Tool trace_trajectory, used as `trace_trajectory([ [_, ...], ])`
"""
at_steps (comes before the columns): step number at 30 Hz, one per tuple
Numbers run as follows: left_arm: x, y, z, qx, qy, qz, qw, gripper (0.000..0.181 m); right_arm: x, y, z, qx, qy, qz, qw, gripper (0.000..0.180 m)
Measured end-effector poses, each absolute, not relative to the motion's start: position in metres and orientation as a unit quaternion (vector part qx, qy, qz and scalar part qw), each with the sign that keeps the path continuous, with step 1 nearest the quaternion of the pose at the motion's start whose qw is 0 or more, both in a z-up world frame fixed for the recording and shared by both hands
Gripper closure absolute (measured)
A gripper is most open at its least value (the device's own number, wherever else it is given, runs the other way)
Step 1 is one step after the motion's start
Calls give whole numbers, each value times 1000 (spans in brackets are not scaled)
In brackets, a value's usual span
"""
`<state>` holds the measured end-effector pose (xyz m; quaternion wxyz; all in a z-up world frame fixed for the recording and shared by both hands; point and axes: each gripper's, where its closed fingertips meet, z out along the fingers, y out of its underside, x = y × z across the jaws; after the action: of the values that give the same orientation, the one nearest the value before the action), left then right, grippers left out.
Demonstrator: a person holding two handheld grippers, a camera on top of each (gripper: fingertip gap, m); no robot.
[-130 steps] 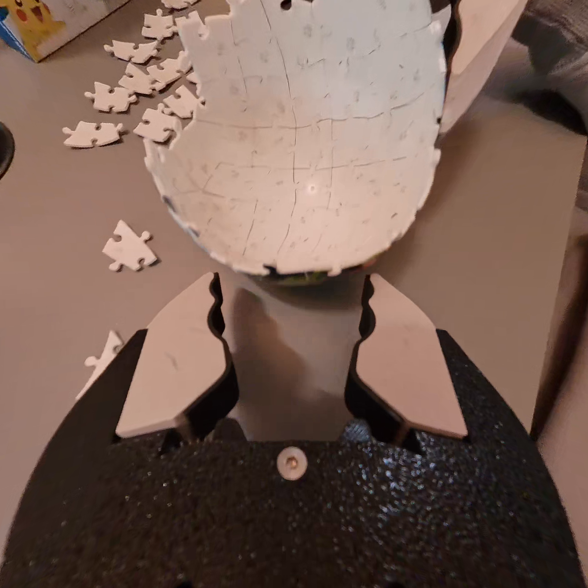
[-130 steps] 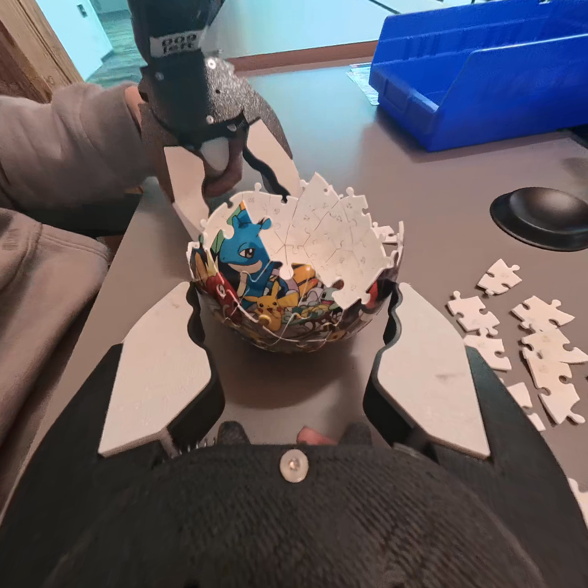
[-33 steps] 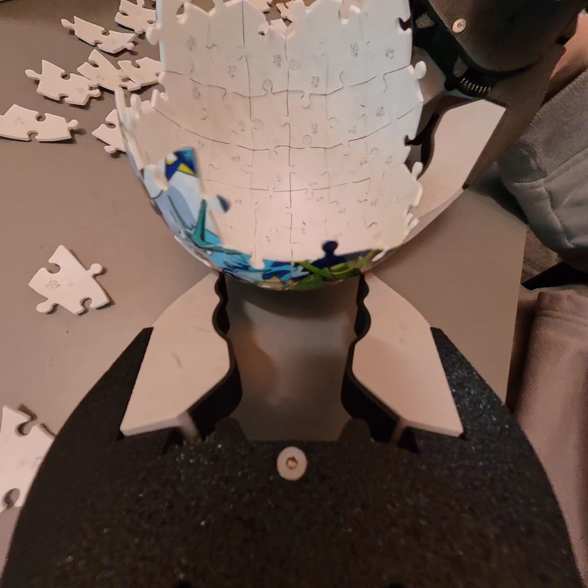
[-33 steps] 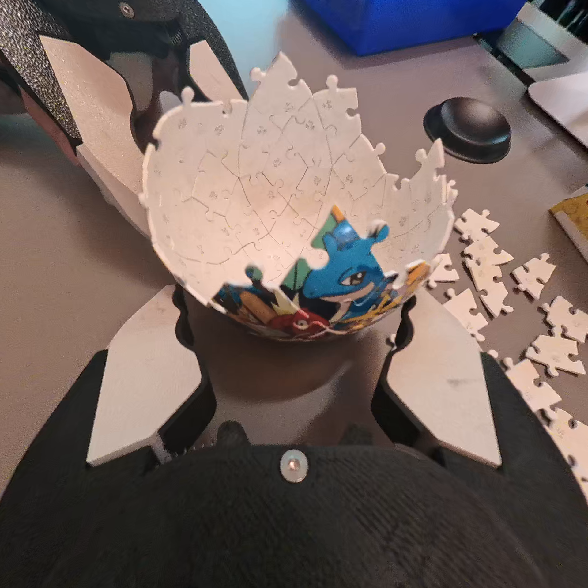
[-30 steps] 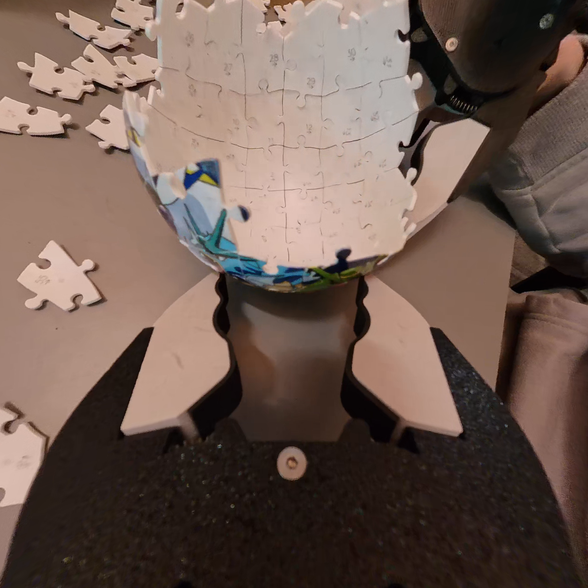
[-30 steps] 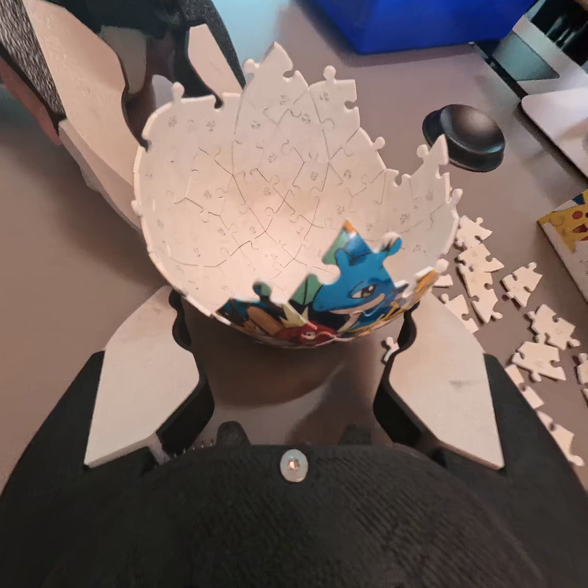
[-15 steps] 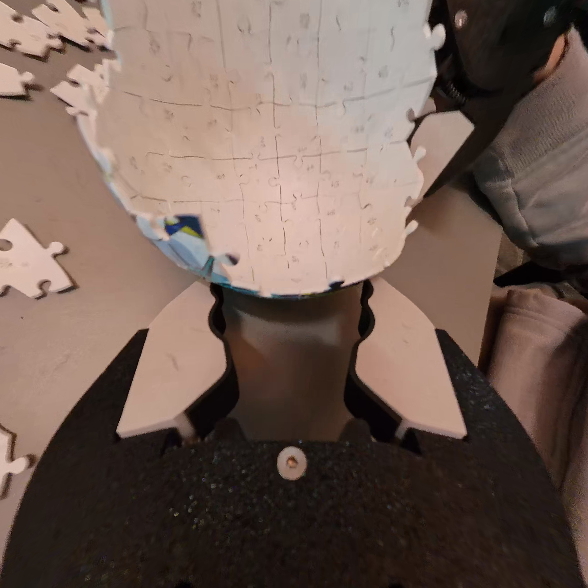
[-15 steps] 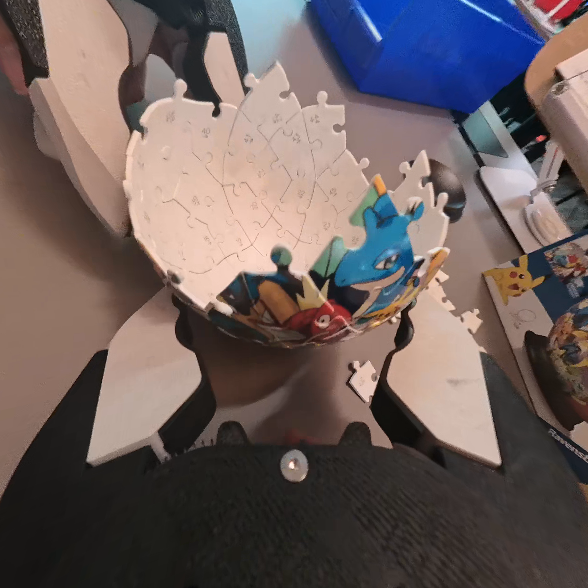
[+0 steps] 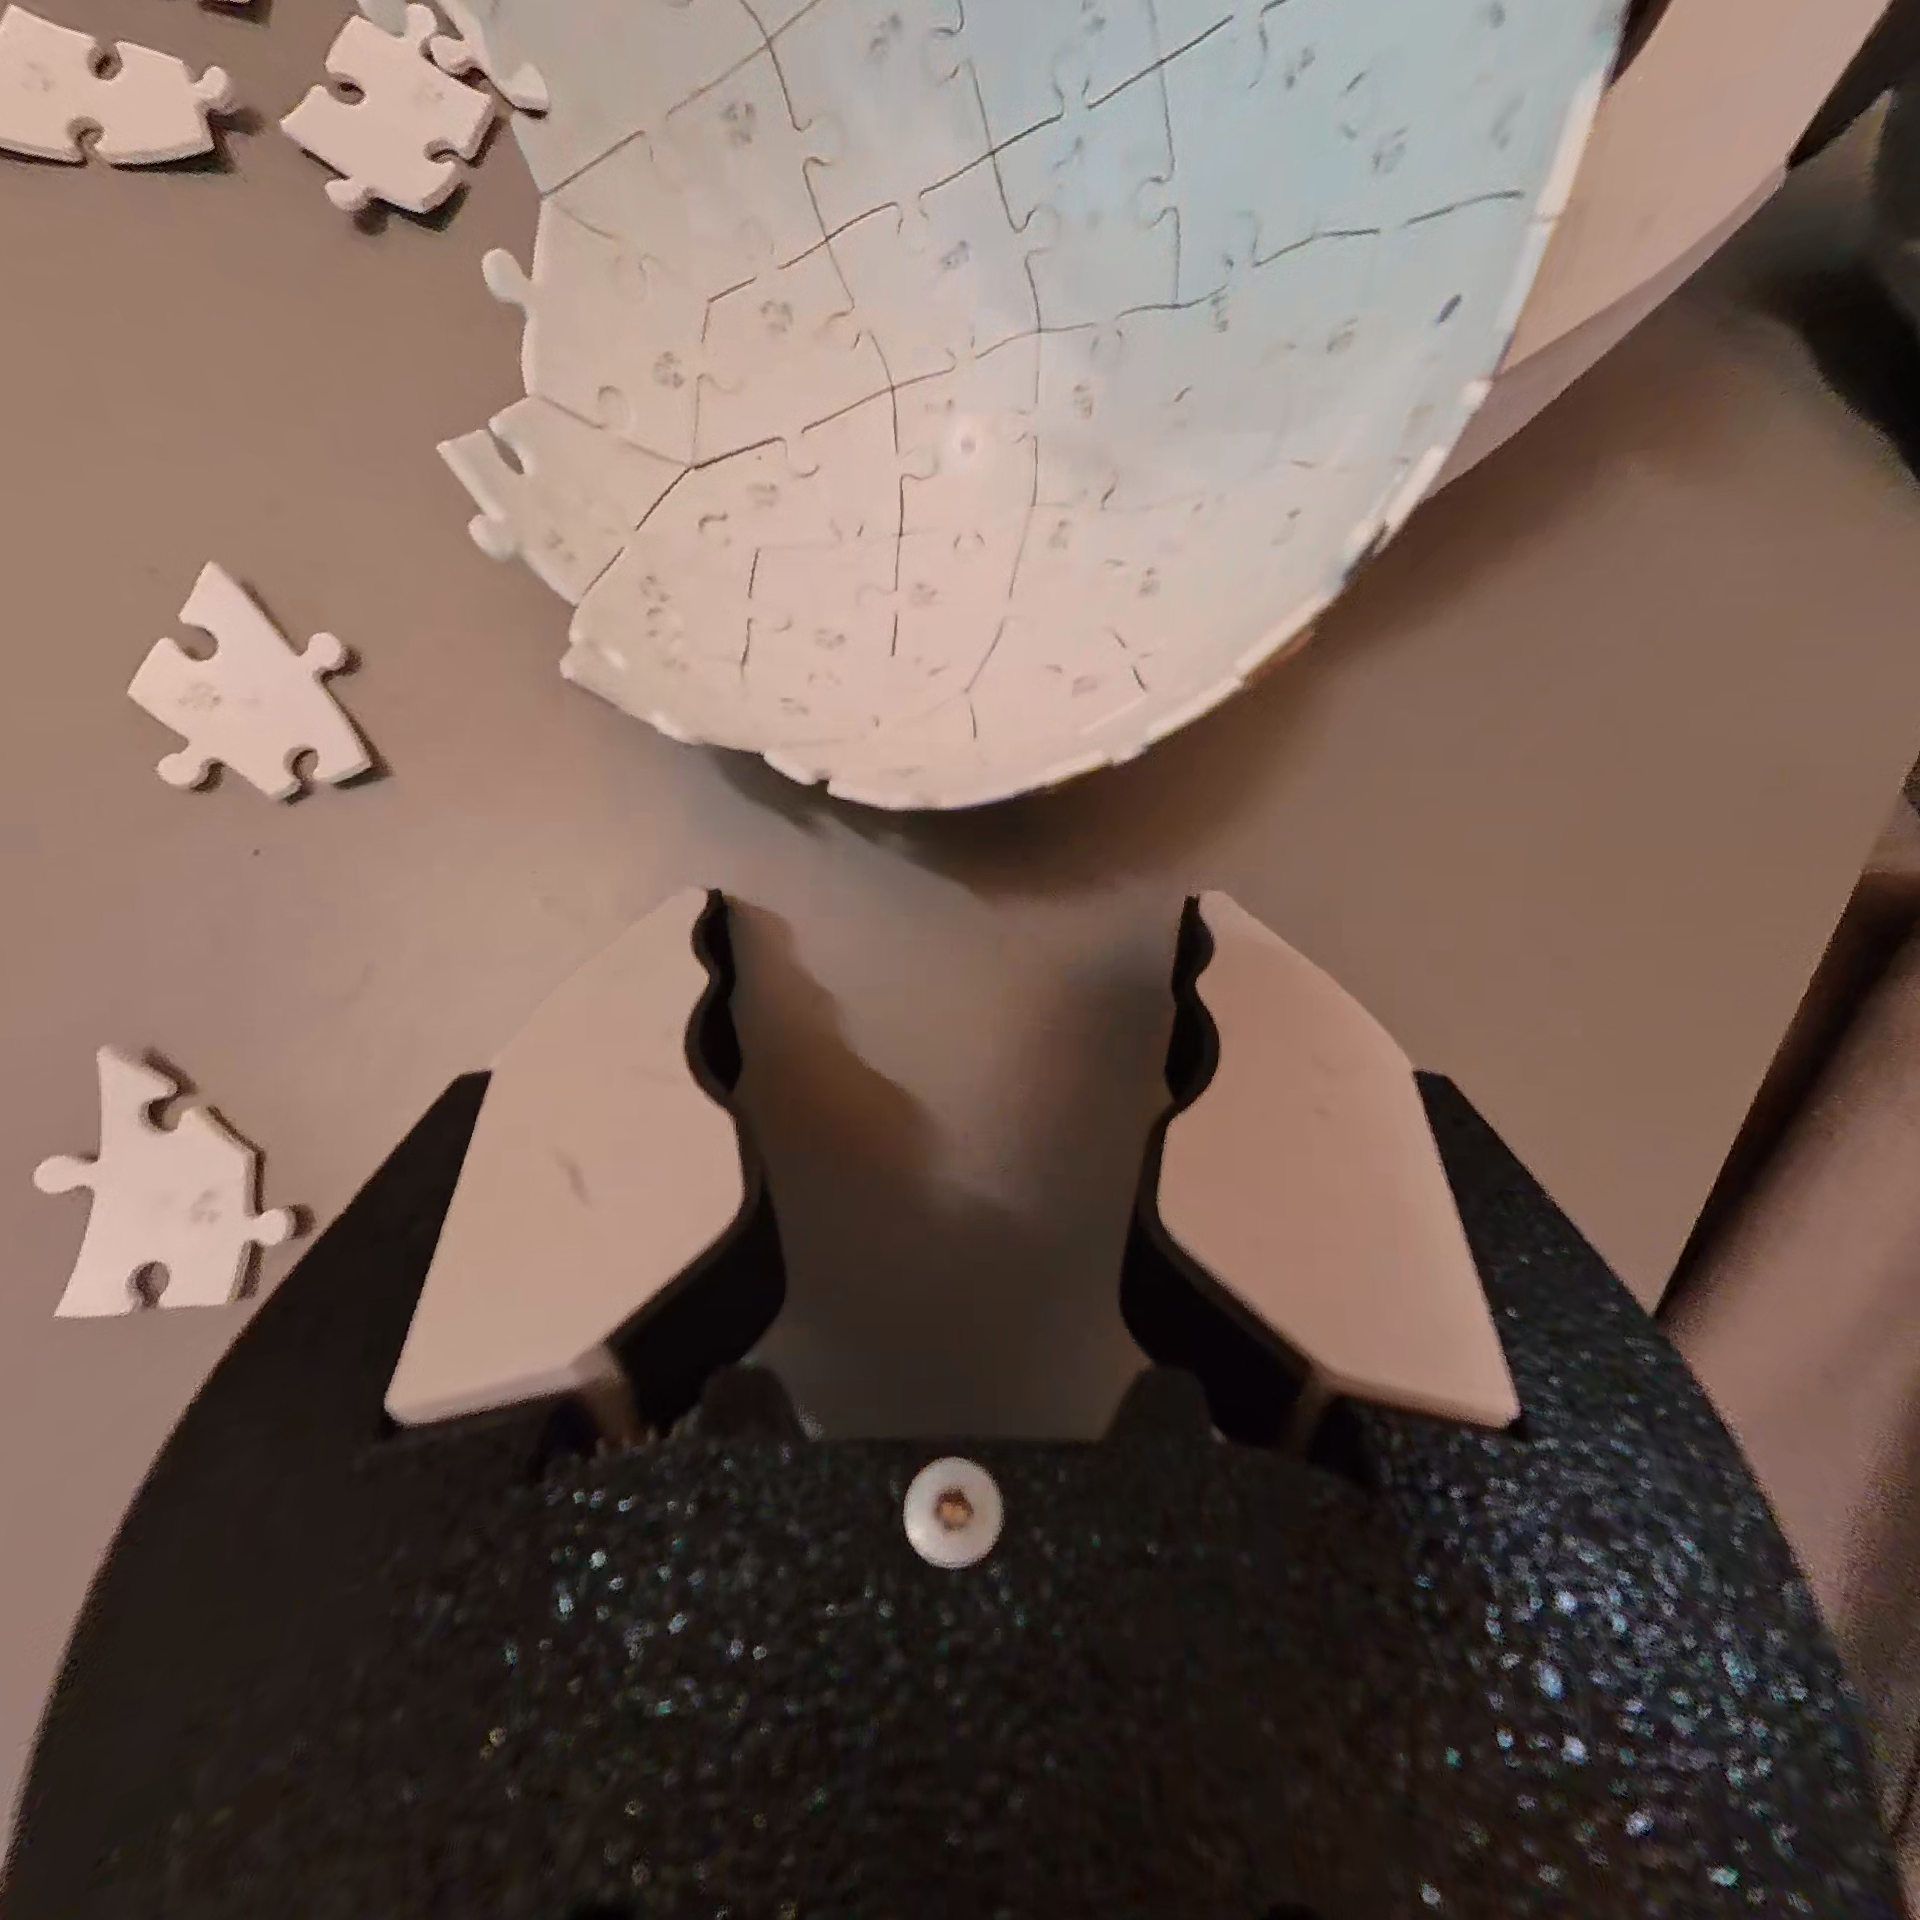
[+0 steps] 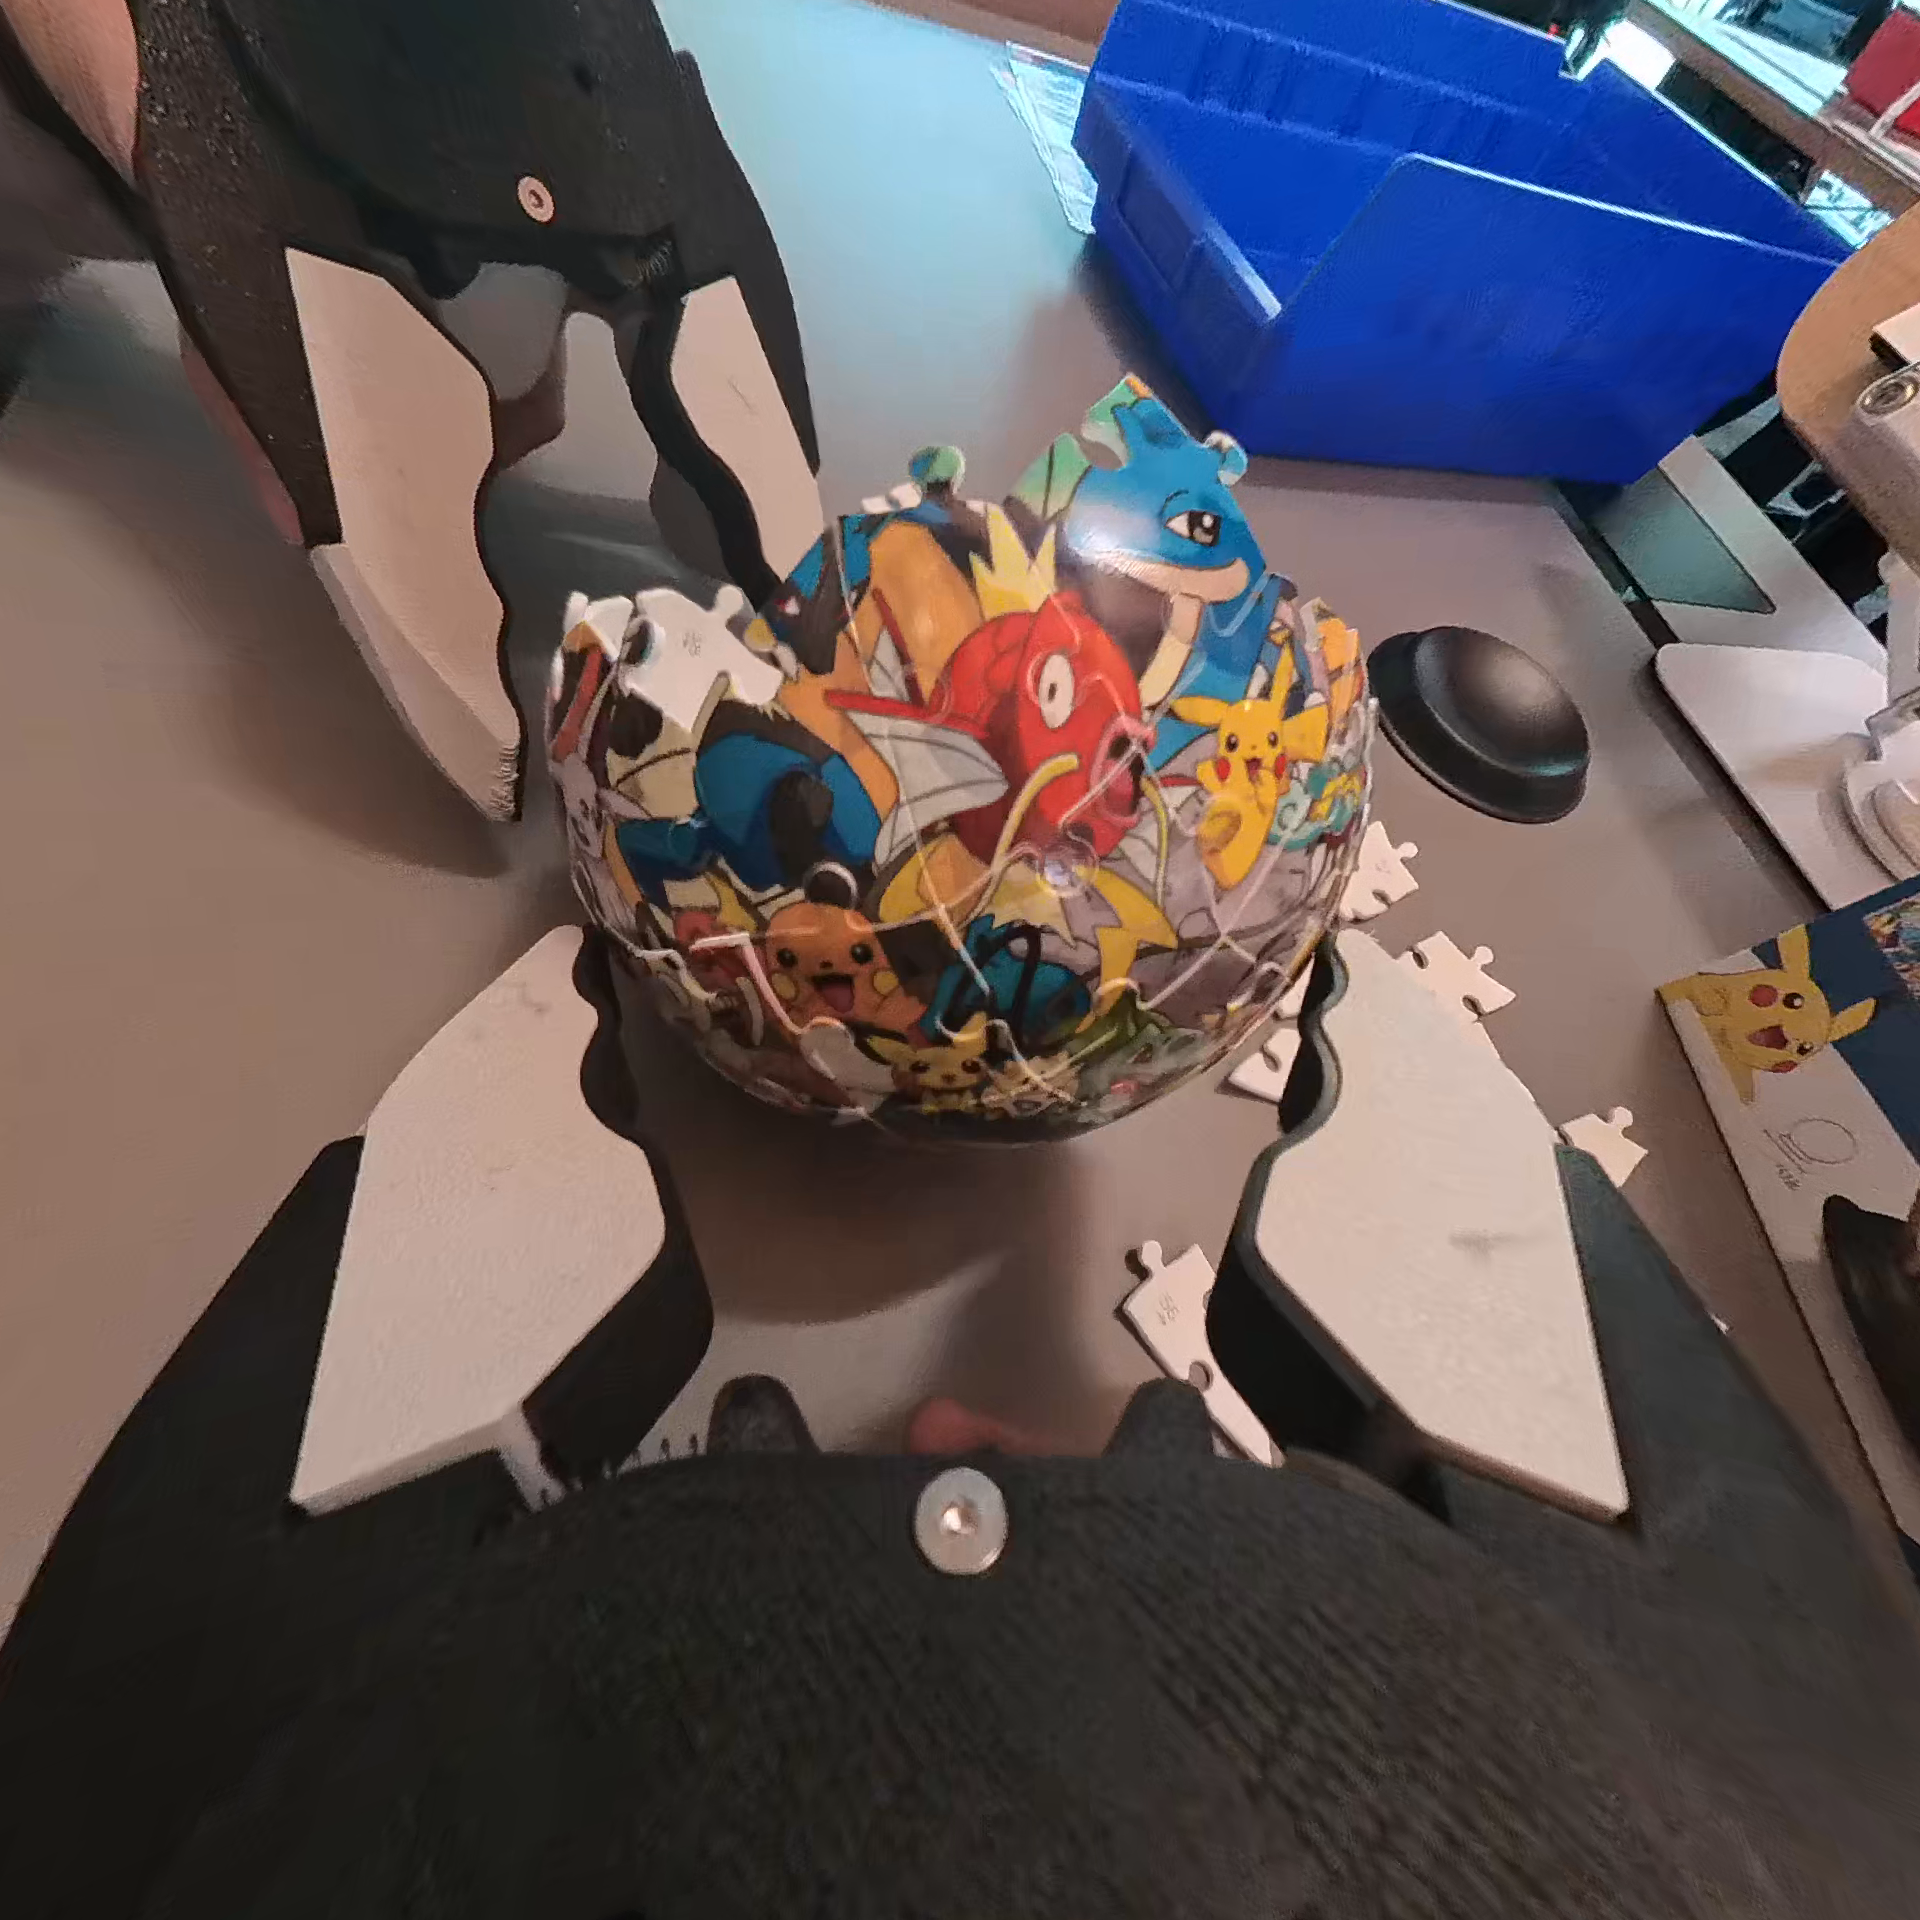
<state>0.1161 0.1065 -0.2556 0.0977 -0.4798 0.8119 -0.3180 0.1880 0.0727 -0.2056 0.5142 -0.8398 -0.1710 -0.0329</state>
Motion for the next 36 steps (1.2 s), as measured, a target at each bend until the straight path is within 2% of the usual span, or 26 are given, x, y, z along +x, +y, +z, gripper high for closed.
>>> trace_trajectory([
  [18, 103, 142, -246, -472, 809, -331, 119, 105, 191, 75, -203, -822, -164, -35, 544, 57],
  [36, 101, 220, -211, -524, 748, -363, 183, 124, 190, 79, -201, -814, -172, -46, 552, 58],
])
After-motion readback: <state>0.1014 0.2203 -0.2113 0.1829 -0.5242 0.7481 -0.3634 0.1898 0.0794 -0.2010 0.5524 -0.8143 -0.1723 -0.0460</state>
